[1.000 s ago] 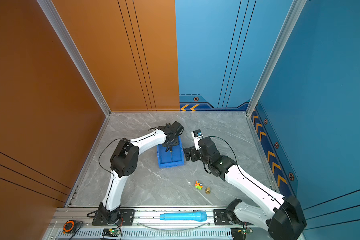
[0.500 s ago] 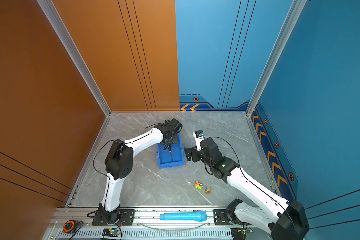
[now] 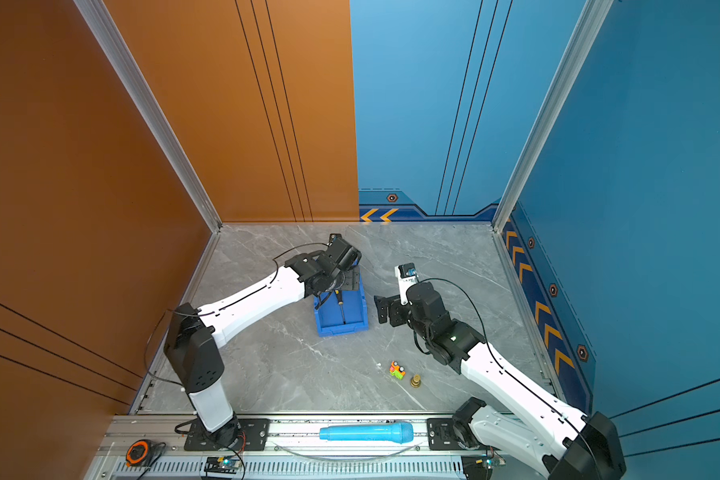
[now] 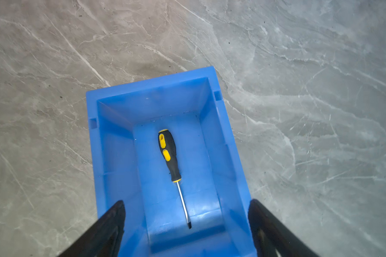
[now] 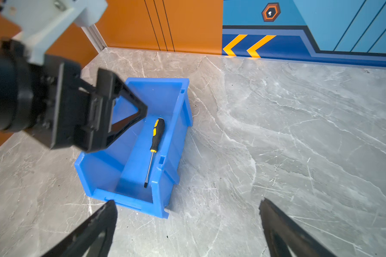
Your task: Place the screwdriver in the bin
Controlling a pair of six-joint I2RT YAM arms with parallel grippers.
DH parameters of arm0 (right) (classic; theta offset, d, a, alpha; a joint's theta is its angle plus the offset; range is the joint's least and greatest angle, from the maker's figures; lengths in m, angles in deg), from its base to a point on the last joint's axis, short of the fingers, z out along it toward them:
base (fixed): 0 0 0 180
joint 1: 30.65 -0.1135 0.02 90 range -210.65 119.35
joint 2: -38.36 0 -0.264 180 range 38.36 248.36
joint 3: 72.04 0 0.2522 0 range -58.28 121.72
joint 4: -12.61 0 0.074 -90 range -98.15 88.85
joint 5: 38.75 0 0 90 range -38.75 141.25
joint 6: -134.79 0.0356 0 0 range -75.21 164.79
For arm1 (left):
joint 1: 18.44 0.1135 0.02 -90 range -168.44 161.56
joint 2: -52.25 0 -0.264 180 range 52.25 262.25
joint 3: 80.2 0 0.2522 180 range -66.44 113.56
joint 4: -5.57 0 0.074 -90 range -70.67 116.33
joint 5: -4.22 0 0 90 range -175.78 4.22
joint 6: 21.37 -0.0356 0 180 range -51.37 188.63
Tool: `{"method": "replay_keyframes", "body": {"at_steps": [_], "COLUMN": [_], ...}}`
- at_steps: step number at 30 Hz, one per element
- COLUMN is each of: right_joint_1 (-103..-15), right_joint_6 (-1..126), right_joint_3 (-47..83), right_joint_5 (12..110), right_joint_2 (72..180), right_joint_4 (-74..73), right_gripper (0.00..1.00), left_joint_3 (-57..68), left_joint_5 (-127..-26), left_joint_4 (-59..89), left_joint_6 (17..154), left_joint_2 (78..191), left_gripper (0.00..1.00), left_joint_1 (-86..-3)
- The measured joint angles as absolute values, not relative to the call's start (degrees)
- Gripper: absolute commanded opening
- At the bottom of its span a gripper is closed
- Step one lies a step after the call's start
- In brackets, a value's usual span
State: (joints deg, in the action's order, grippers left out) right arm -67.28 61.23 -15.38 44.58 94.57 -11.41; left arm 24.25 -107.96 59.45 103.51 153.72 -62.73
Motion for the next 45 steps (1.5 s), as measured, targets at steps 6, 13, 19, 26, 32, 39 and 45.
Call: {"method": "replay_keyframes", "body": {"at_steps": [6, 13, 19, 26, 32, 39, 45], "right_joint_1": [-66.42, -65.11, -63.30, -61.26, -57.18, -45.22, -40.35], "right_joint_6": [62.74, 65.76, 67.33, 68.21, 63.59, 58.19, 52.75], "right_joint_3": [-15.45, -14.62, -14.40, -16.32, -26.40, -31.93, -32.02], "right_joint_5": [40.45, 34.63, 29.76, 24.03, 23.18, 29.26, 34.13], "right_joint_2": [93.56, 93.58, 93.23, 91.07, 88.97, 92.31, 101.56], "right_joint_4": [-11.50, -15.15, -16.96, -16.18, -7.89, 1.53, 8.33], "right_gripper": [1.00, 1.00, 1.00, 1.00, 1.00, 1.00, 1.00], "left_joint_3": [17.37, 5.94, -6.56, -19.15, -25.60, -29.51, -34.00], "left_joint_5": [-108.52, -108.17, -106.62, -103.54, -108.72, -111.61, -112.87], "left_joint_4": [58.01, 52.83, 45.70, 41.70, 39.01, 33.81, 24.45], "left_joint_6": [99.22, 93.91, 89.47, 87.03, 86.85, 86.83, 83.38], "left_joint_2": [145.66, 134.73, 123.51, 112.02, 109.64, 114.42, 118.36], "left_gripper": [0.98, 0.98, 0.98, 0.98, 0.98, 0.98, 0.98], "left_joint_1": [-62.58, -60.15, -53.59, -41.75, -34.88, -27.43, -23.58]}}
